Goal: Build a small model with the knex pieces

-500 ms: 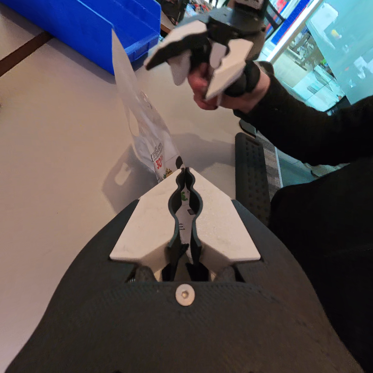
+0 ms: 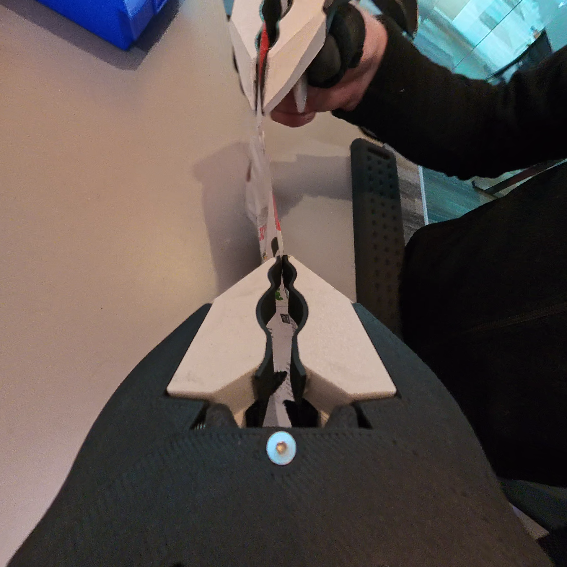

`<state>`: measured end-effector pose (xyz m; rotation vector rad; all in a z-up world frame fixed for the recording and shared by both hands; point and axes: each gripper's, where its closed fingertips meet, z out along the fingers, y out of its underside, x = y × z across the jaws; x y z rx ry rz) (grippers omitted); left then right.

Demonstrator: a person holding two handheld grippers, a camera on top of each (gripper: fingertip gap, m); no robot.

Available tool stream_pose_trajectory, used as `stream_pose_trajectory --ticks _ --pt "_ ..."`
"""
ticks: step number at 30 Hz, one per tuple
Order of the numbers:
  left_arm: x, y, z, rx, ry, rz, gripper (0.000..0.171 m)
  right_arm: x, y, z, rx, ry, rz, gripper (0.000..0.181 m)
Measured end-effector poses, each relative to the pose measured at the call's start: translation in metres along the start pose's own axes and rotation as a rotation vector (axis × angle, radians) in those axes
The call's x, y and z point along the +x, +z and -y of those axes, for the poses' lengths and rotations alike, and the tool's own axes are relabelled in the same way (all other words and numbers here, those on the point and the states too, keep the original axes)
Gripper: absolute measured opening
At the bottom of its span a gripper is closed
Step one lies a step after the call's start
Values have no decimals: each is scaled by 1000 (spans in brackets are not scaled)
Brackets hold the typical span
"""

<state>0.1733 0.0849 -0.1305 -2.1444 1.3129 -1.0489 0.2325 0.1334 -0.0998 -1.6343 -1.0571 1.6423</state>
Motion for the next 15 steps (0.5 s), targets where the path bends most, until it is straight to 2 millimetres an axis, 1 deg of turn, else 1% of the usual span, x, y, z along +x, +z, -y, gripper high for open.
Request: stream_pose_trajectory --ticks 1,2,3,4,6,8,10,12,14,15 --pt "-5 0 -1 -19 -6 27 0 1 0 -3 16 41 -21 0" --pt "-9 0 2 -16 -11 43 1 3 -1 -5 38 78 -47 0" --pt "-9 0 11 20 -12 48 8 3 -2 -8 63 110 -64 0" --pt "-9 0 20 41 -10 59 9 1 -1 -11 86 138 -71 0" --pt "-5 9 25 7 40 80 14 -3 1 -16 128 190 -73 0" --pt "-4 24 25 -49 63 92 11 -7 2 -20 149 229 -77 0" --pt "-3 37 23 -82 72 69 2 -9 2 -23 158 262 -78 0" --pt "-5 42 22 -78 52 40 0 -12 -1 -27 148 252 -57 0" --pt "1 44 21 -77 50 -30 0 -14 -3 -28 123 190 -48 0" --pt "2 45 20 -82 48 -50 0 -13 -5 -27 113 149 -59 8"
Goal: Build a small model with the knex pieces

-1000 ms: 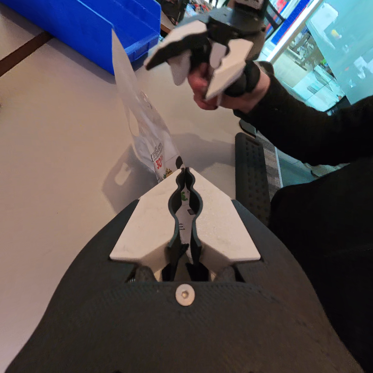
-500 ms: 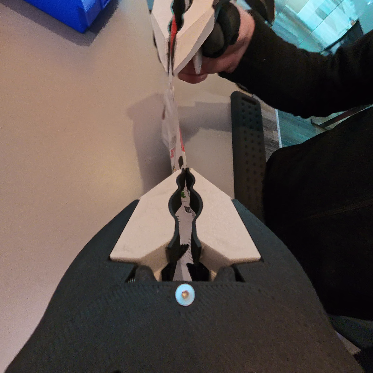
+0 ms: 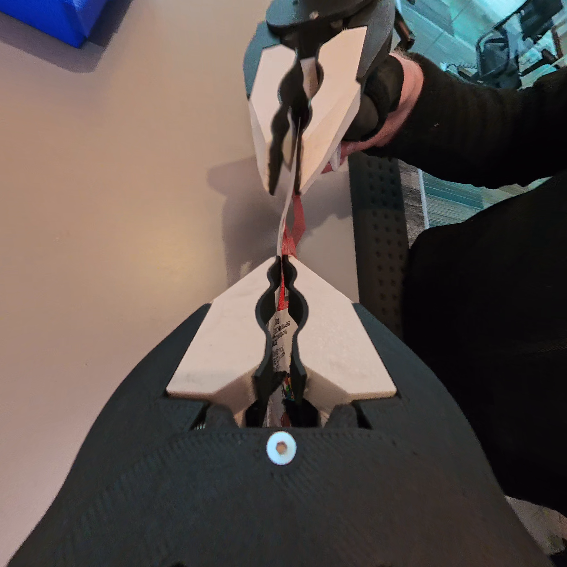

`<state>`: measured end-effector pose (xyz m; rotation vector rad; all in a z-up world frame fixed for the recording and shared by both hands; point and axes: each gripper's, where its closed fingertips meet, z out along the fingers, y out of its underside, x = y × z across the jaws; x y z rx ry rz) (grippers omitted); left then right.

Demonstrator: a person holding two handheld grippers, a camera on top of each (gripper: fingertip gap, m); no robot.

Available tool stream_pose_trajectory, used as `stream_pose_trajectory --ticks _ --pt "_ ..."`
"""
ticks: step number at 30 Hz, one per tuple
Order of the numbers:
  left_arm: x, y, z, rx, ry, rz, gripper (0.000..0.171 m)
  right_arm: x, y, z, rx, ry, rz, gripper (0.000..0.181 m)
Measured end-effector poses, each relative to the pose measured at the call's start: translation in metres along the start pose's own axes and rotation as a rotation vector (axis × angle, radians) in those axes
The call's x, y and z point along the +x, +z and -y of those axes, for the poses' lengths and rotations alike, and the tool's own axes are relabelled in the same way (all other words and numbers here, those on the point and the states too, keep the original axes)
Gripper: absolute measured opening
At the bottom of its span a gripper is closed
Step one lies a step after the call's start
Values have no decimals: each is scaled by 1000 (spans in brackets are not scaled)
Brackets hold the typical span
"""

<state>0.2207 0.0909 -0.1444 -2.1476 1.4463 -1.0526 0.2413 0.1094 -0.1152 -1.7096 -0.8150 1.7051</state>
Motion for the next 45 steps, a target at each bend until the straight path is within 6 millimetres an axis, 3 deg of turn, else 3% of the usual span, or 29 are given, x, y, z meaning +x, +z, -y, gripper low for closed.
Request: stream_pose_trajectory --ticks 1,5,21,29,40,43,45 --pt "2 2 0 -7 -4 -25 0 0 0 3 -4 -49 -6 14" --pt "-5 10 -1 -45 -12 -24 0 6 10 -5 -132 -150 -15 0" --pt "-41 28 2 56 -136 37 1 50 9 -19 -101 8 -87 0" --pt "-55 36 -3 90 -207 73 0 62 9 -25 -110 -55 -171 0" --pt "-49 34 -9 86 -180 103 0 60 8 -26 -79 -119 -199 0" --pt "-44 37 -8 96 -168 100 0 59 10 -31 -124 -152 -213 13" --pt "-43 37 -5 113 -162 111 0 60 12 -35 -155 -185 -227 12"
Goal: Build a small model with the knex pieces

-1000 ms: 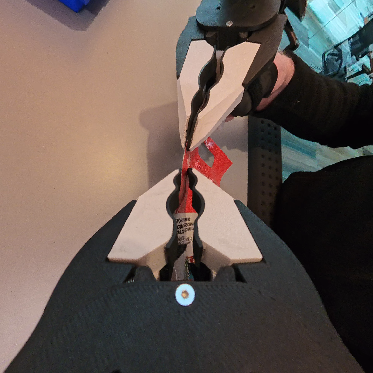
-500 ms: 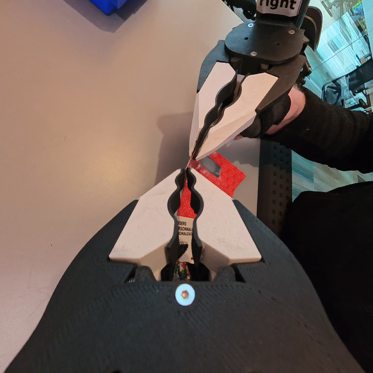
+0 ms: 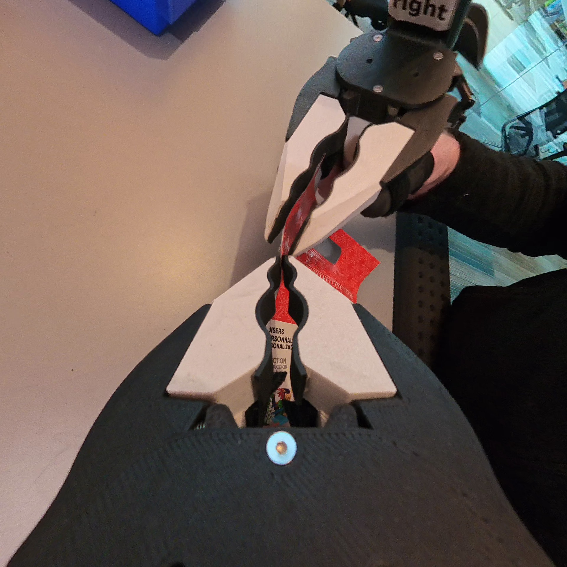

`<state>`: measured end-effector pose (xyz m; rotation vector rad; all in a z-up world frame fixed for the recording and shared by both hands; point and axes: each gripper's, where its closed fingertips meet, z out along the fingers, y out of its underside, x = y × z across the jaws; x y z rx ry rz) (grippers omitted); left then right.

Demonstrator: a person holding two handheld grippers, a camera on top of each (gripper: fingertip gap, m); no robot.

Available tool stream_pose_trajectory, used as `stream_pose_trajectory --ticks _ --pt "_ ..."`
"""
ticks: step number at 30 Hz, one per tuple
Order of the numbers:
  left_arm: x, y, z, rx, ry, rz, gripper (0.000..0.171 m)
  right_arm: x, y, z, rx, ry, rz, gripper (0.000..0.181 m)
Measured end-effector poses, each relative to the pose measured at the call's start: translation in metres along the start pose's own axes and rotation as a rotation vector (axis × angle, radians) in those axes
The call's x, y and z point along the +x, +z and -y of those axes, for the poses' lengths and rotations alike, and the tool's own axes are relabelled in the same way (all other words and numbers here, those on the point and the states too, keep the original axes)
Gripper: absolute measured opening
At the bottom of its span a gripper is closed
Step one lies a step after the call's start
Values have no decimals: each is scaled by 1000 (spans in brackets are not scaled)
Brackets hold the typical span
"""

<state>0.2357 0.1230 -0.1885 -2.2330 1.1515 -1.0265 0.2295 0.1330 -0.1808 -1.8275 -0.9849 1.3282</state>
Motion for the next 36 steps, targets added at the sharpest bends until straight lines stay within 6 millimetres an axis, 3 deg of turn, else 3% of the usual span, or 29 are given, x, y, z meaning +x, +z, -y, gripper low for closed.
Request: stream_pose_trajectory --ticks 3,7,15,22,32,35,36 --pt "4 -1 2 15 8 -10 0 -5 -2 3 26 2 29 1" --pt "8 -2 3 14 24 -9 0 -8 -5 4 63 56 86 0" --pt "4 3 12 7 184 164 0 2 -11 8 75 166 17 0" --pt "0 9 12 -46 356 386 0 10 -12 5 29 108 -194 0" --pt "-15 17 4 -85 418 526 0 28 -3 -4 -68 -121 -506 0" --pt "-10 13 3 10 338 449 0 20 -6 -1 -6 -70 -364 0" --pt "-3 11 3 48 307 394 0 16 -11 -1 -1 -39 -306 9"
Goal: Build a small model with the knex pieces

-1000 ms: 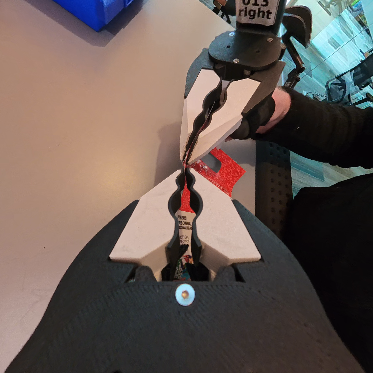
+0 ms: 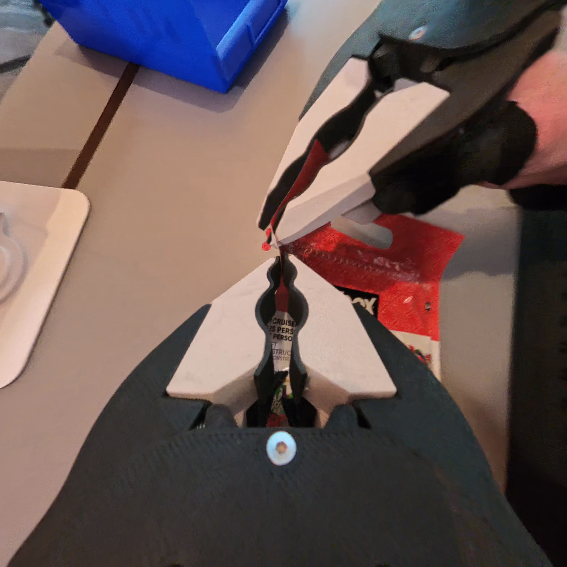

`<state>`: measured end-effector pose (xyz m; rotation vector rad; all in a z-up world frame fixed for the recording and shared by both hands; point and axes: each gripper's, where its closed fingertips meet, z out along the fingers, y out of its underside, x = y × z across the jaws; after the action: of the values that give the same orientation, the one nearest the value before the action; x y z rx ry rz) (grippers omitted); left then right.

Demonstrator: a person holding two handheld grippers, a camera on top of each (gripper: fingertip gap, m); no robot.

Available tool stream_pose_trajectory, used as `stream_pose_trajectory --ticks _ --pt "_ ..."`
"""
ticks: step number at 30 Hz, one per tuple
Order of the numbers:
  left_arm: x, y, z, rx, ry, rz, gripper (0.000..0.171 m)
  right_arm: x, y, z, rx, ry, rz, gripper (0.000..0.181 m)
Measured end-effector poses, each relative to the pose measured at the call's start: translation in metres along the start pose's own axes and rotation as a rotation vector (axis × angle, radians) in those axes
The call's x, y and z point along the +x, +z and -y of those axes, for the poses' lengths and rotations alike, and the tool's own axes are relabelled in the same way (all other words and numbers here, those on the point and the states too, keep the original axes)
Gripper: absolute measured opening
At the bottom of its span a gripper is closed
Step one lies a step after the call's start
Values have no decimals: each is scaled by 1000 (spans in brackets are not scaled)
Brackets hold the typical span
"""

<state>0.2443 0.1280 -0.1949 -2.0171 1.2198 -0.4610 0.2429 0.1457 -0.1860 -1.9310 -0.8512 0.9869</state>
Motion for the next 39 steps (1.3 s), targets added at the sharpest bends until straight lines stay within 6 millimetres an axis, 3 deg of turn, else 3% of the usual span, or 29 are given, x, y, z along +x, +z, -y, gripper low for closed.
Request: stream_pose_trajectory --ticks 3,7,12,15,20,28,39 --pt "8 -18 9 111 4 -66 0 -21 -28 19 76 15 217 27" --pt "17 -43 26 137 186 11 0 -34 -65 52 176 122 428 16" --pt "36 -65 51 97 473 236 0 -61 -84 70 102 65 507 16" --pt "53 -57 52 63 583 326 0 -73 -86 51 -60 -22 500 7" --pt "64 -51 50 69 648 349 0 -74 -95 18 -239 -57 488 11" --pt "82 -44 55 67 760 352 0 -83 -100 6 -297 -62 468 11" --pt "96 -40 55 68 848 368 0 -85 -107 -5 -305 143 509 12"
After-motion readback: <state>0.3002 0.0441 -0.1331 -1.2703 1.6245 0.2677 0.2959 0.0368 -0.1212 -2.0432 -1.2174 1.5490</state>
